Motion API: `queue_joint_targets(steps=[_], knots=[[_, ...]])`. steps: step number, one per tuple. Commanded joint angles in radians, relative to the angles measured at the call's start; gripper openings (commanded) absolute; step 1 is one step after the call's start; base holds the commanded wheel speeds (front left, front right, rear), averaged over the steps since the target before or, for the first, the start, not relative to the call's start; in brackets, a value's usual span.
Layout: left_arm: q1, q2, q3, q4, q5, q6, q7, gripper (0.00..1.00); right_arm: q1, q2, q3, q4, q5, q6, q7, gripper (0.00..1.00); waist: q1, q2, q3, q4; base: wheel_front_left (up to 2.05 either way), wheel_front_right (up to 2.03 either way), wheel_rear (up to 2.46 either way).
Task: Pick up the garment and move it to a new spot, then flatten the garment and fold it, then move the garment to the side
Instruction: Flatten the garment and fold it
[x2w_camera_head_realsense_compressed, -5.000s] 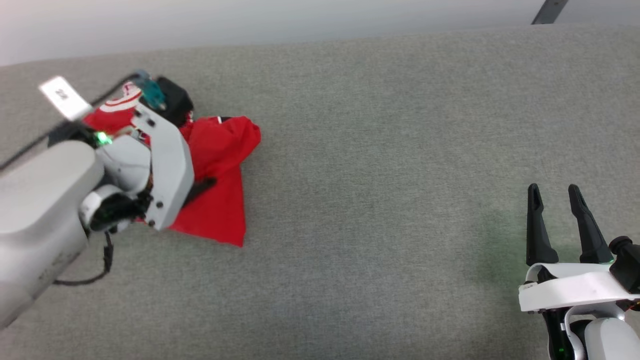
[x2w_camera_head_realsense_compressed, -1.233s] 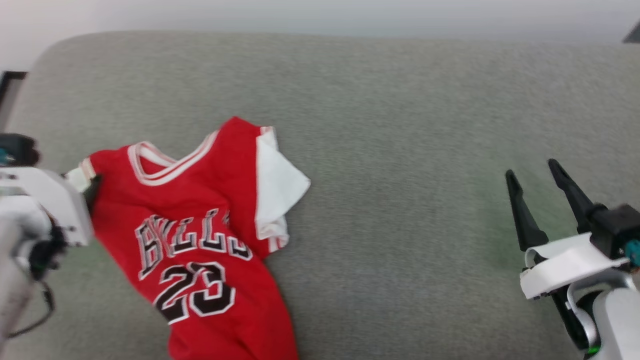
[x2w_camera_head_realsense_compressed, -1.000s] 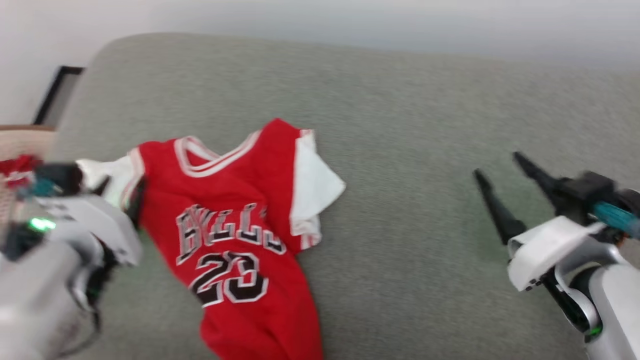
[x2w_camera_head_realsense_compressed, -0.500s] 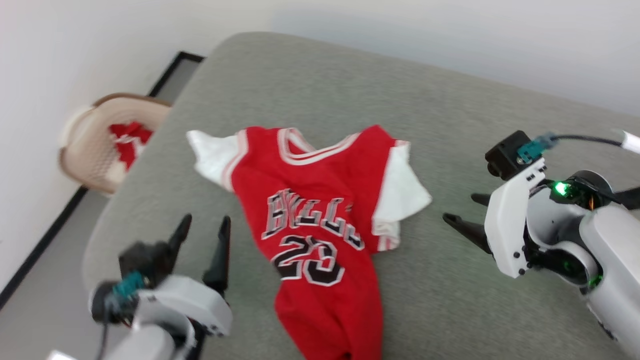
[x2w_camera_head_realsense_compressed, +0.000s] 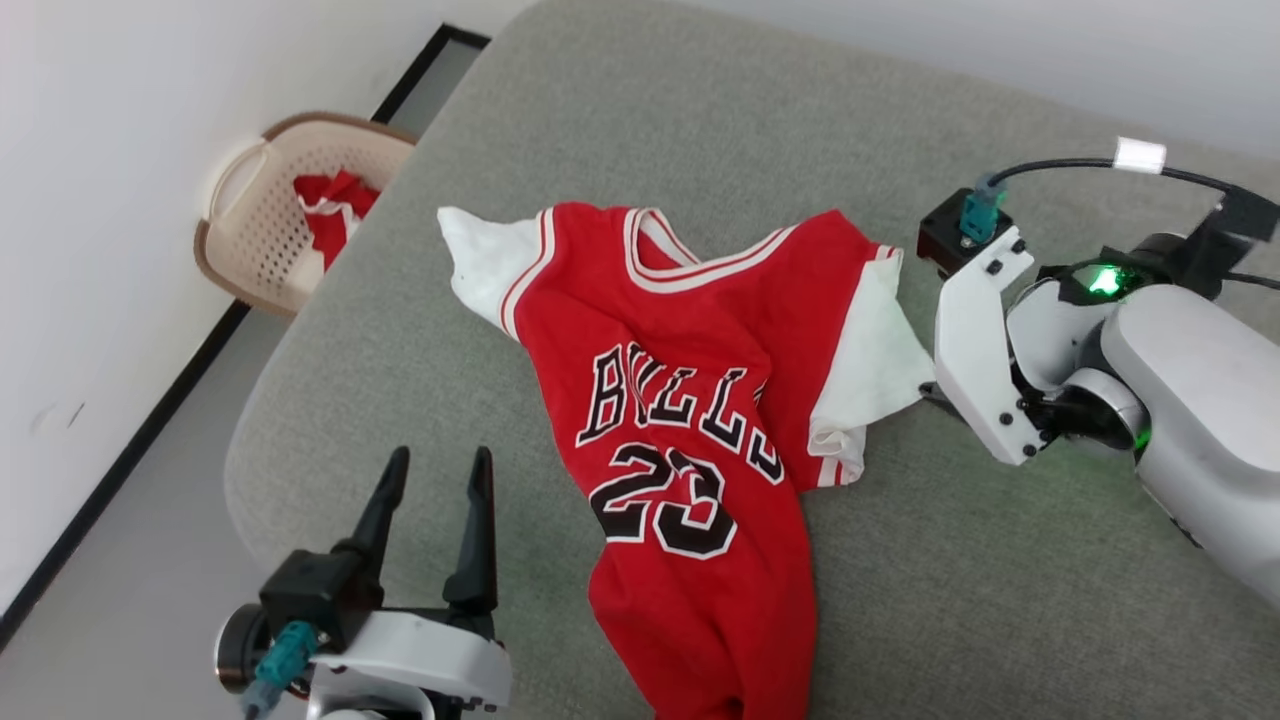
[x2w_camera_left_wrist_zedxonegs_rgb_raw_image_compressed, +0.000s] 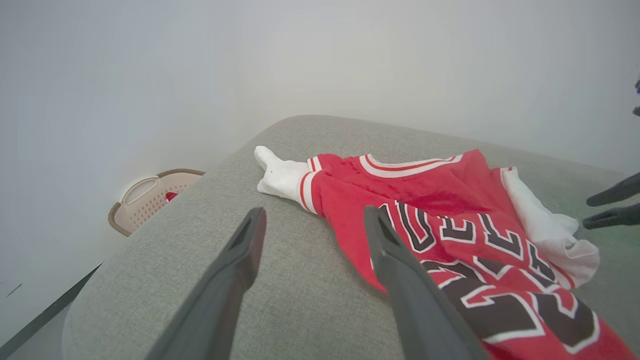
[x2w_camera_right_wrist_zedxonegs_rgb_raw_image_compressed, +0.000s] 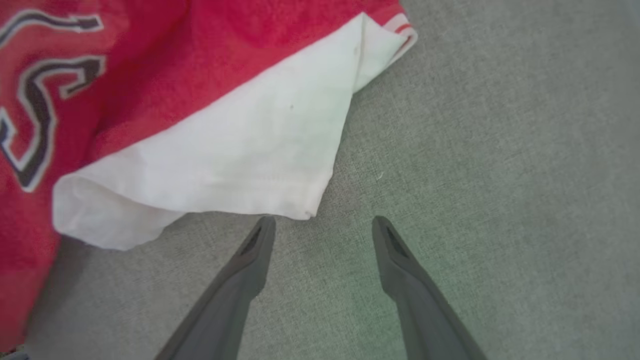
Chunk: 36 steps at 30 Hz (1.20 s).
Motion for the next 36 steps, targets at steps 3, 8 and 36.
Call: queue_joint_targets(steps=[3,8,36], knots=[[0.019,-0.039,0.044,-0.002,0.031,-0.028,0.000,1.00,-0.035,0.019,0.057,0.055,0.023,-0.001,-0.022,1.00,0.0000,0.0000,0.038,0.011,0.00,0.00,0.00],[0.025,-0.085,0.090,0.019,0.058,-0.078,0.000,1.00,-0.050,0.022,0.137,0.077,0.078,-0.001,-0.034,0.20,0.0000,0.0000,0.045,0.009,0.00,0.00,0.00],[-0.022,-0.097,0.204,0.070,0.158,-0.193,0.000,1.00,0.176,-0.396,-0.123,0.019,0.180,-0.002,-0.356,0.00,0.0000,0.0000,-0.008,-0.190,0.00,0.00,0.00]])
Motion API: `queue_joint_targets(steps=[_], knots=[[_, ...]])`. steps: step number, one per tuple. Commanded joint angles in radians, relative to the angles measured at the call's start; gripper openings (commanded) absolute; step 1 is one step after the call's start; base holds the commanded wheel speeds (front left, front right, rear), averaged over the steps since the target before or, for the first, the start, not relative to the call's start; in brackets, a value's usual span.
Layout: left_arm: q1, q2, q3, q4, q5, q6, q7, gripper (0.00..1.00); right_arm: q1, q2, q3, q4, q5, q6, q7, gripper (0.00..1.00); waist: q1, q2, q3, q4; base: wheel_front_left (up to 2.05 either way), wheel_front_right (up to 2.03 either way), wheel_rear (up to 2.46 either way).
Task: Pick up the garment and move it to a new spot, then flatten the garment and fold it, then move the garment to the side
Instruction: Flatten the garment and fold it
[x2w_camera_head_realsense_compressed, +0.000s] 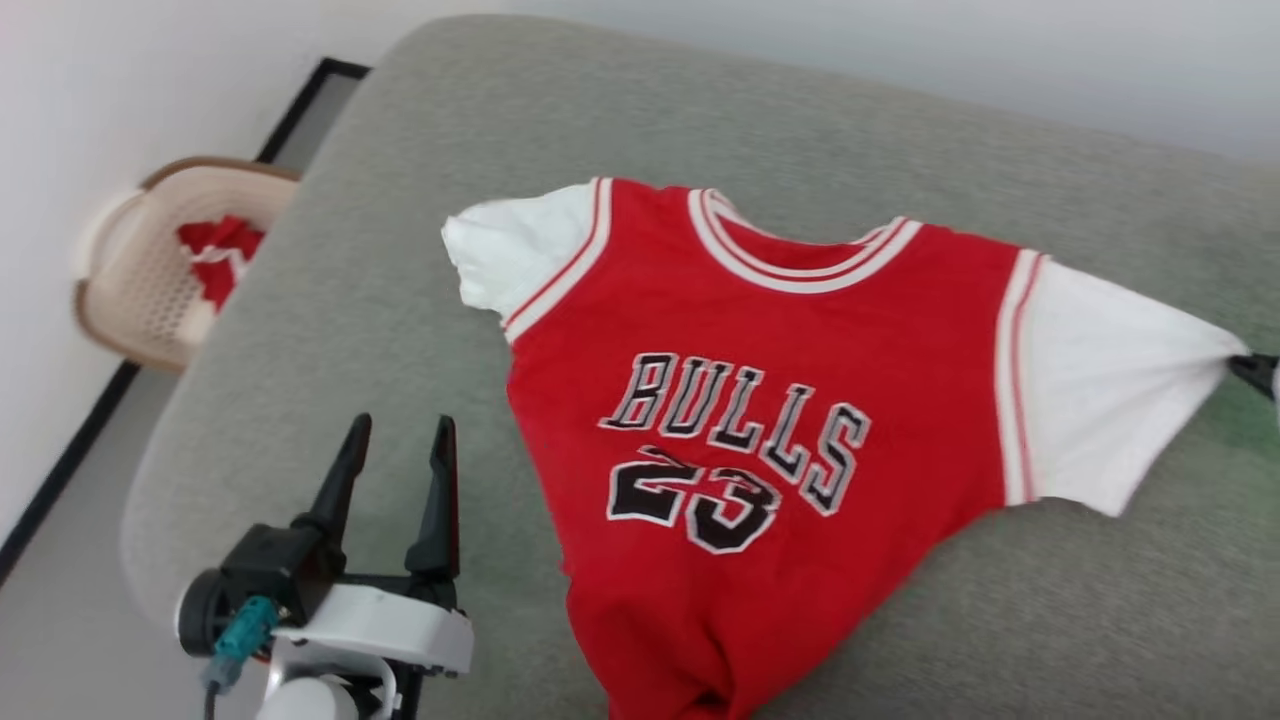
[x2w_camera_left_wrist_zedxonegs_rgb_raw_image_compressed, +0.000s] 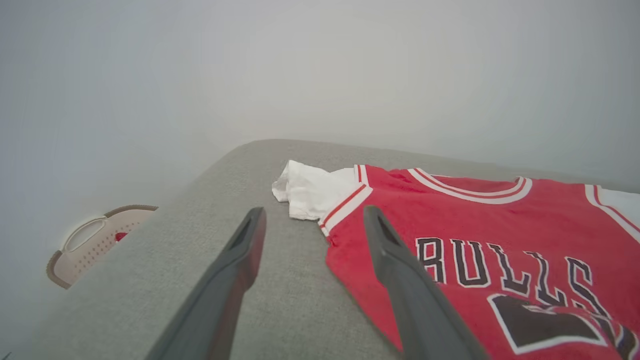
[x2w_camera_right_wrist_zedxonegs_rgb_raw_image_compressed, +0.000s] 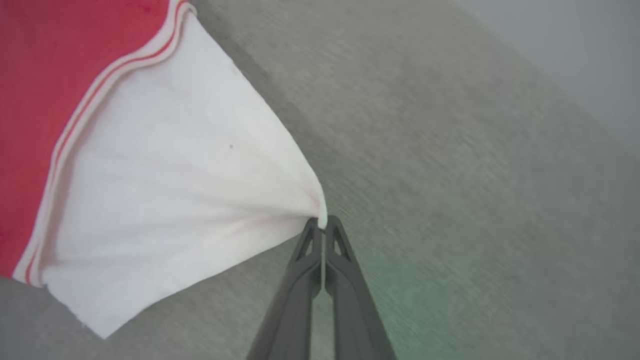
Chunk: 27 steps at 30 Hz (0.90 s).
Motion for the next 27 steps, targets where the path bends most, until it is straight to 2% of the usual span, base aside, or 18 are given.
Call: queue_joint_targets(steps=[1,9,15,20,21,22,23,27], knots=[[-0.017,0.011,0.001,-0.010,0.010,-0.004,0.003,1.00,0.033,-0.030,-0.048,0.003,-0.013,-0.002,-0.014,0.00,0.0000,-0.0001,0.016,-0.075,0.00,0.00,0.00],[-0.045,0.041,-0.001,-0.053,0.017,-0.006,0.029,1.00,0.146,-0.106,-0.221,0.017,-0.091,-0.002,-0.036,0.00,0.0000,-0.0001,0.050,-0.127,0.00,0.00,0.00],[-0.061,0.049,-0.009,-0.065,0.018,-0.009,0.044,1.00,0.178,-0.109,-0.311,0.047,-0.152,-0.002,-0.044,0.00,0.0000,-0.0001,0.061,-0.142,0.00,0.00,0.00],[-0.081,0.064,-0.019,-0.062,0.020,-0.019,0.058,1.00,0.171,-0.066,-0.385,0.073,-0.224,-0.002,-0.091,0.00,0.0000,-0.0001,0.062,-0.151,0.00,0.00,0.00],[-0.084,0.068,-0.020,-0.061,0.021,-0.023,0.062,1.00,0.169,-0.053,-0.406,0.071,-0.232,-0.002,-0.119,0.15,0.0000,-0.0001,0.061,-0.153,0.00,0.00,0.00],[-0.087,0.072,-0.023,-0.059,0.021,-0.028,0.069,1.00,0.173,-0.040,-0.426,0.076,-0.234,-0.002,-0.138,0.80,0.0000,-0.0001,0.059,-0.156,0.00,0.00,0.00],[-0.091,0.079,-0.024,-0.060,0.024,-0.028,0.072,1.00,0.183,-0.027,-0.440,0.076,-0.238,-0.002,-0.154,1.00,0.0000,-0.0001,0.056,-0.161,0.00,0.00,0.00],[-0.112,0.118,-0.024,-0.070,0.037,-0.042,0.100,1.00,0.222,-0.010,-0.496,0.035,-0.275,-0.002,-0.242,1.00,0.0000,-0.0001,0.043,-0.194,0.00,0.00,0.00]])
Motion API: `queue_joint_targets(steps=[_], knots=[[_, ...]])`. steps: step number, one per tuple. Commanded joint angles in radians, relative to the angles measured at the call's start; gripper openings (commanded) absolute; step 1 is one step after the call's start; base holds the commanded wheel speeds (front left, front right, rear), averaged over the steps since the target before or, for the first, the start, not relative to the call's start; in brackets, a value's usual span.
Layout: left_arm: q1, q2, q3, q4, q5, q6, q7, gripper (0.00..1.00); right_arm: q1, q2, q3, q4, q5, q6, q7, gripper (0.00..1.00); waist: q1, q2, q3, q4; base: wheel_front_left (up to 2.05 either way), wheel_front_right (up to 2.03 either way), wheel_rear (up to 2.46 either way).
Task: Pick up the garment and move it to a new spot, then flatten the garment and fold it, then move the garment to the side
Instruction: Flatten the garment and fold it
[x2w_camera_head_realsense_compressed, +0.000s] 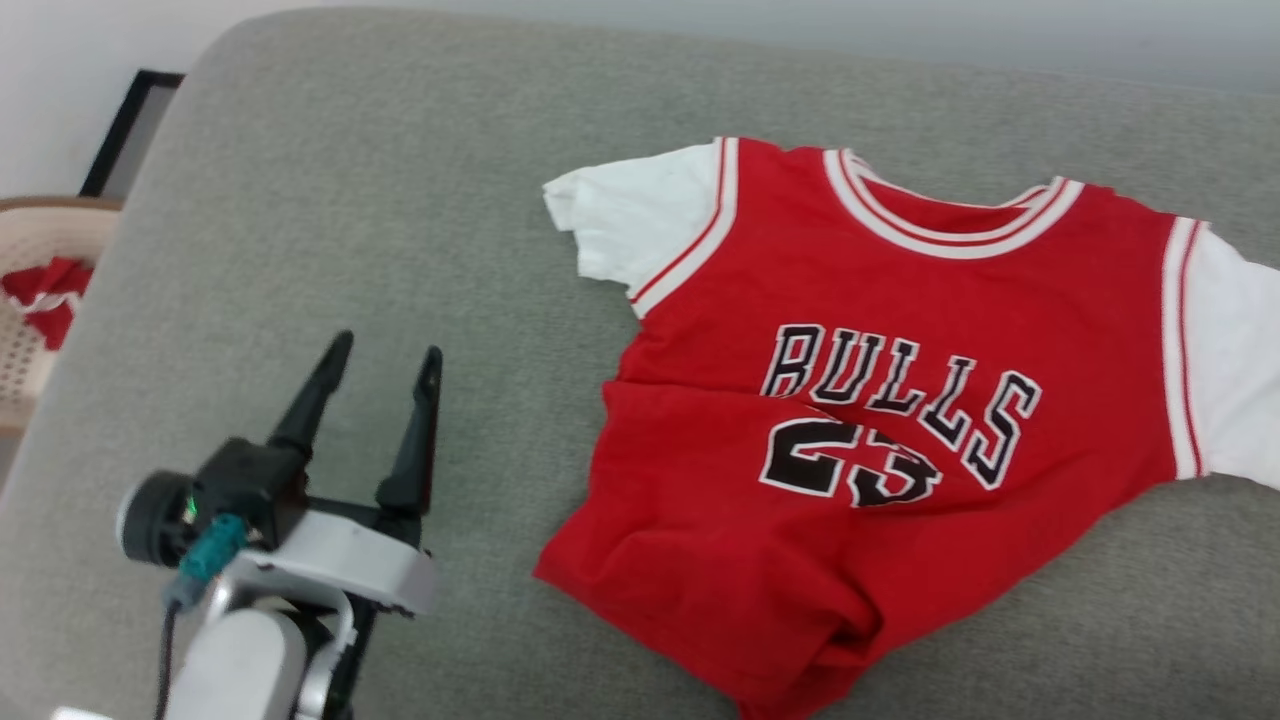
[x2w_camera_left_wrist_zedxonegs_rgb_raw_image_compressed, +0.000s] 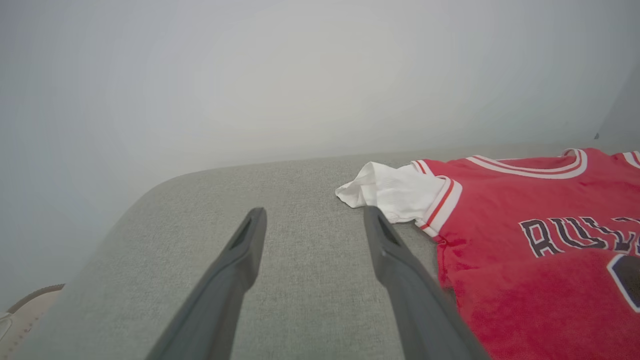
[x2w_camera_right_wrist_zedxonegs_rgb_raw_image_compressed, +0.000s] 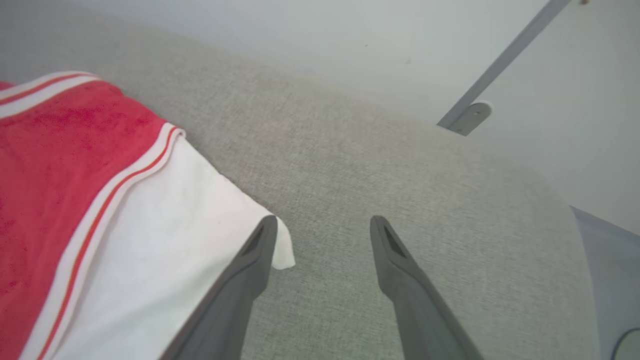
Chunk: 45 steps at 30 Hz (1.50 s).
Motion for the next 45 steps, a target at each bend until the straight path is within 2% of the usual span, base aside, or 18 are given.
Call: queue_joint_targets(steps=[1,4,8,10,14,18,20,23,27,31,37,43,44,45], knots=[[-0.017,0.015,0.002,-0.006,0.010,-0.007,0.010,1.00,0.018,0.007,-0.027,-0.017,-0.015,-0.002,-0.035,1.00,0.0000,0.0000,-0.012,-0.028,0.00,0.00,0.00],[-0.053,0.056,0.007,-0.016,0.022,-0.022,0.039,1.00,0.061,0.050,-0.096,-0.084,-0.040,-0.002,-0.138,1.00,0.0000,0.0000,-0.019,-0.070,0.00,0.00,0.00],[-0.128,0.106,0.013,-0.016,0.015,-0.058,0.092,1.00,0.132,0.155,-0.176,-0.232,-0.062,-0.002,-0.265,1.00,0.0000,0.0000,-0.014,-0.140,0.00,0.00,0.00],[-0.193,0.134,0.014,0.001,0.017,-0.084,0.118,1.00,0.177,0.231,-0.204,-0.316,-0.072,-0.002,-0.313,1.00,0.0000,0.0000,-0.004,-0.173,0.00,0.00,0.00],[-0.341,0.178,0.005,0.088,-0.007,-0.143,0.183,1.00,0.245,0.394,-0.245,-0.480,-0.056,-0.002,-0.383,1.00,0.0000,0.0000,0.036,-0.251,0.00,0.00,0.00],[-0.511,0.204,-0.031,0.235,-0.089,-0.182,0.287,1.00,0.283,0.495,-0.237,-0.580,-0.075,-0.002,-0.397,1.00,0.0000,0.0000,0.087,-0.328,0.00,0.00,0.00],[-0.590,0.221,-0.080,0.308,-0.141,-0.188,0.365,1.00,0.289,0.515,-0.227,-0.609,-0.096,-0.002,-0.398,1.00,0.0000,0.0000,0.113,-0.363,0.00,0.00,0.00],[-0.702,0.251,-0.188,0.380,-0.291,-0.188,0.517,1.00,0.288,0.544,-0.221,-0.630,-0.119,-0.002,-0.405,1.00,0.0000,0.0000,0.149,-0.415,0.00,0.00,0.00],[-0.812,0.325,-0.321,0.440,-0.472,-0.188,0.761,1.00,0.290,0.563,-0.214,-0.637,-0.141,-0.002,-0.413,1.00,0.0000,0.0000,0.185,-0.471,0.00,0.00,0.00],[-0.886,0.382,-0.395,0.493,-0.562,-0.188,0.919,1.00,0.298,0.574,-0.195,-0.644,-0.157,-0.002,-0.420,1.00,0.0000,0.0000,0.210,-0.508,0.00,0.00,0.00],[-0.936,0.415,-0.452,0.574,-0.630,-0.188,1.065,1.00,0.290,0.579,-0.173,-0.655,-0.175,-0.002,-0.419,1.00,0.0000,0.0000,0.233,-0.530,0.00,0.00,0.00],[-0.923,0.412,-0.513,0.589,-0.655,-0.188,1.077,1.00,0.268,0.570,-0.178,-0.665,-0.182,-0.002,-0.410,1.00,0.0000,0.0000,0.246,-0.520,0.00,0.00,0.00],[-0.918,0.406,-0.521,0.591,-0.670,-0.188,1.087,0.77,0.265,0.566,-0.179,-0.667,-0.183,-0.002,-0.405,1.00,0.0000,0.0000,0.247,-0.515,0.00,0.00,0.00],[-0.914,0.402,-0.532,0.587,-0.683,-0.188,1.100,0.47,0.263,0.563,-0.179,-0.670,-0.185,-0.002,-0.401,1.00,0.0000,0.0000,0.248,-0.511,0.00,0.00,0.00]])
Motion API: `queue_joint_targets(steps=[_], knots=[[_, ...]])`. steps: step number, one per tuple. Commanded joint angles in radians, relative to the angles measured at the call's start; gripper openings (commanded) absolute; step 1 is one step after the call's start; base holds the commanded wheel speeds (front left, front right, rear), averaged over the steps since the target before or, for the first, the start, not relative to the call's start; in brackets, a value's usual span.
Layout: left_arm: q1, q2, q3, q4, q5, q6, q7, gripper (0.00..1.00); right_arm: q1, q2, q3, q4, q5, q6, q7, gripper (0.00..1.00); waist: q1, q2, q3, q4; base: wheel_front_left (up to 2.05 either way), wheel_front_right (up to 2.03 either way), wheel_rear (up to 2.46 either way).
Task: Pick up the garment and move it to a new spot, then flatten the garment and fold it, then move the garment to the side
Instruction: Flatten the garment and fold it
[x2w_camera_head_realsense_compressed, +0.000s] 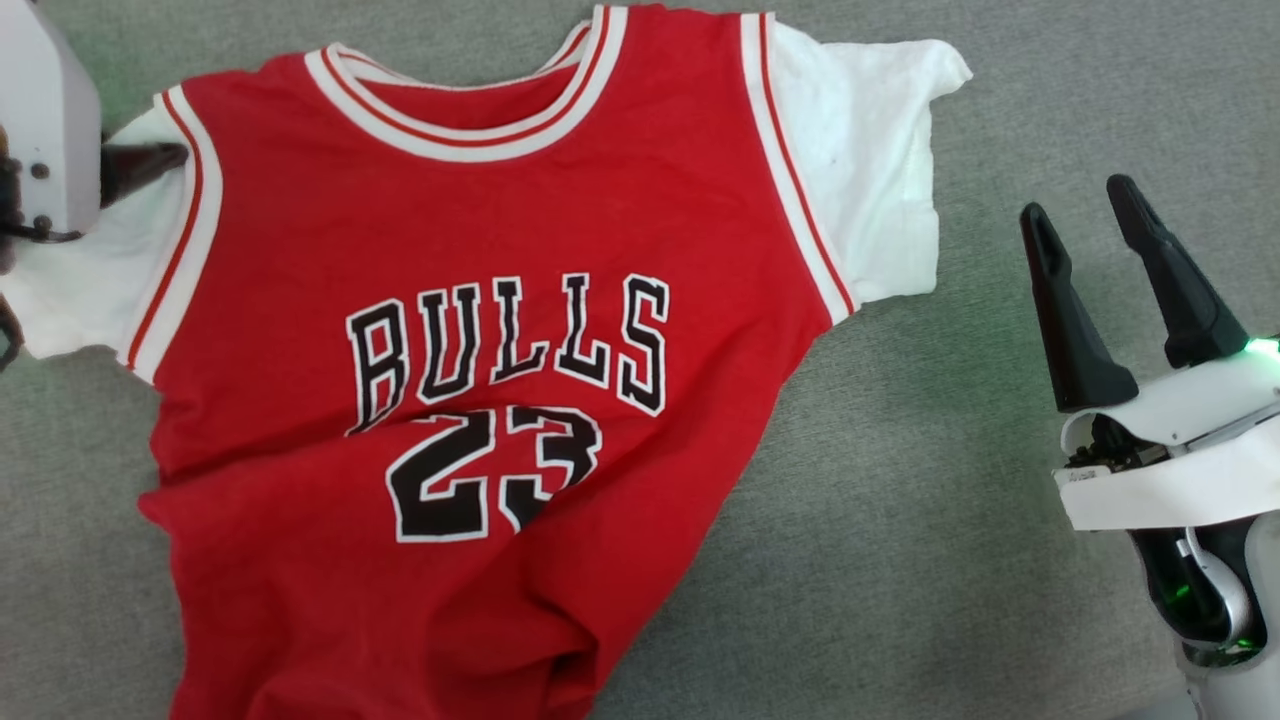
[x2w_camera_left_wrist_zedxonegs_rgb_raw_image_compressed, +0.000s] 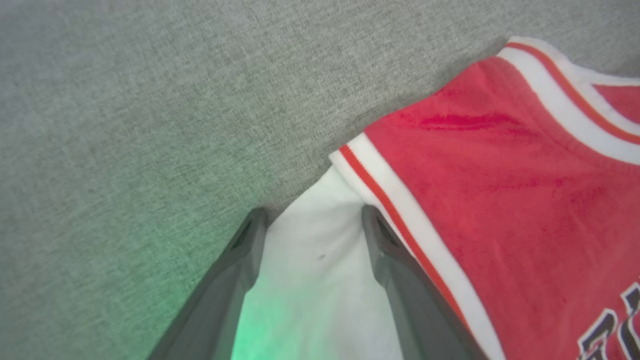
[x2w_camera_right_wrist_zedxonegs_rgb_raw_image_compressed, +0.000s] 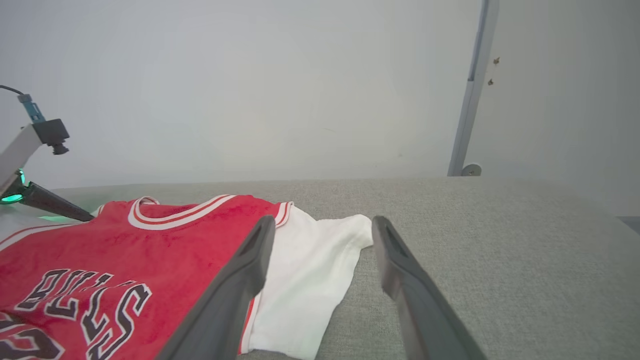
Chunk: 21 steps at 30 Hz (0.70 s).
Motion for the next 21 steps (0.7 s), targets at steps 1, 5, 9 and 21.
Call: queue_joint_targets(steps=[1,5,9,21], knots=[[0.070,-0.040,-0.057,0.015,-0.023,-0.001,0.038,0.24,-0.017,-0.009,-0.001,-0.010,-0.011,-0.002,0.009,1.00,0.0000,-0.0001,0.006,0.013,0.00,0.00,0.00],[0.068,-0.041,-0.079,-0.011,-0.073,-0.002,0.057,0.00,-0.069,-0.045,0.022,-0.020,-0.017,-0.002,0.060,1.00,0.0000,-0.0001,0.014,0.030,0.00,0.00,0.00],[0.048,-0.038,-0.103,-0.032,-0.082,-0.002,0.026,0.00,-0.187,-0.112,0.096,-0.004,0.006,-0.002,0.192,1.00,0.0000,-0.0001,0.025,0.051,0.00,0.00,0.00],[-0.026,-0.083,-0.189,-0.074,-0.121,-0.002,-0.044,0.00,-0.669,-0.324,0.452,0.260,0.229,-0.002,0.659,1.00,0.0000,-0.0001,0.073,0.130,0.00,0.00,0.00]])
